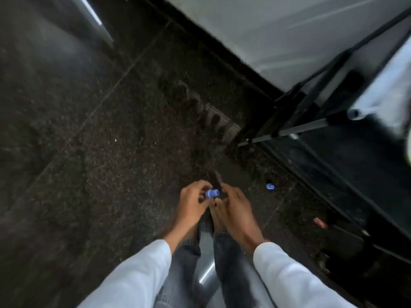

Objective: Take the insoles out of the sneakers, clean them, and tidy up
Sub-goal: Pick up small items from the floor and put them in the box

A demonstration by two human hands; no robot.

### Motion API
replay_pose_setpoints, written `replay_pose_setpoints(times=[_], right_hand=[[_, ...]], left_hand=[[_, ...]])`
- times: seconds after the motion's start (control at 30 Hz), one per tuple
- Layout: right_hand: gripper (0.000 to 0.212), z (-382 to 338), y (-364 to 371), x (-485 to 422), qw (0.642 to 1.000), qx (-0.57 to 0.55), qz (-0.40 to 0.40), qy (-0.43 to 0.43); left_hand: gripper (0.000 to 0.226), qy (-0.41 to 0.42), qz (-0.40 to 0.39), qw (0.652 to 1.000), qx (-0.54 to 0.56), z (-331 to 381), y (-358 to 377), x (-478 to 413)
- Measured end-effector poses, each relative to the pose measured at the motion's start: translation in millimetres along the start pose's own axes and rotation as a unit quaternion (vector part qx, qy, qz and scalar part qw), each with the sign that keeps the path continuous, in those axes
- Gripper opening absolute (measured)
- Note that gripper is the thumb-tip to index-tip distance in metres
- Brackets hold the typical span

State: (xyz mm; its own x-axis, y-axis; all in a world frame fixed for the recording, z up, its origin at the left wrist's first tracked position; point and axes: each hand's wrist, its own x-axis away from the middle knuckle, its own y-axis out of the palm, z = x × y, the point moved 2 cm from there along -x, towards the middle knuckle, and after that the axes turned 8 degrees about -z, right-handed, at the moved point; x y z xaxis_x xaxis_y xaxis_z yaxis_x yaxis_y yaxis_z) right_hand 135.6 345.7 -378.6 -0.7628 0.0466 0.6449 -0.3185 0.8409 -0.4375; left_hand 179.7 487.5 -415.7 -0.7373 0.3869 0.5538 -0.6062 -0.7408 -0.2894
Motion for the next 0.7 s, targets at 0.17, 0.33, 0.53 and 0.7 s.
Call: replay_pose_setpoints(times=[0.17, 0.33, 0.53, 0.7], right_hand=[[0.021, -48, -56, 102, 0.993, -0.041, 0.100, -0.055], [0.012, -61, -104, 200, 0.974, -0.063, 0.210, -0.051], [0.017, -31, -149, 315, 0.942, -0.099, 0.320, 0.016], [0.018, 29, -207, 400, 0.906, -0.116, 0.399, 0.076]], left_hand=[[0.037, 0.040, -0.026, 0.999, 0.007, 103, -2, 73], [0.034, 0.089, -0.081, 0.992, -0.024, 188, 15, 132], [0.036, 0.162, -0.180, 0.965, -0.096, 277, 85, 199], [0.035, 0.196, -0.238, 0.944, -0.116, 346, 188, 240]])
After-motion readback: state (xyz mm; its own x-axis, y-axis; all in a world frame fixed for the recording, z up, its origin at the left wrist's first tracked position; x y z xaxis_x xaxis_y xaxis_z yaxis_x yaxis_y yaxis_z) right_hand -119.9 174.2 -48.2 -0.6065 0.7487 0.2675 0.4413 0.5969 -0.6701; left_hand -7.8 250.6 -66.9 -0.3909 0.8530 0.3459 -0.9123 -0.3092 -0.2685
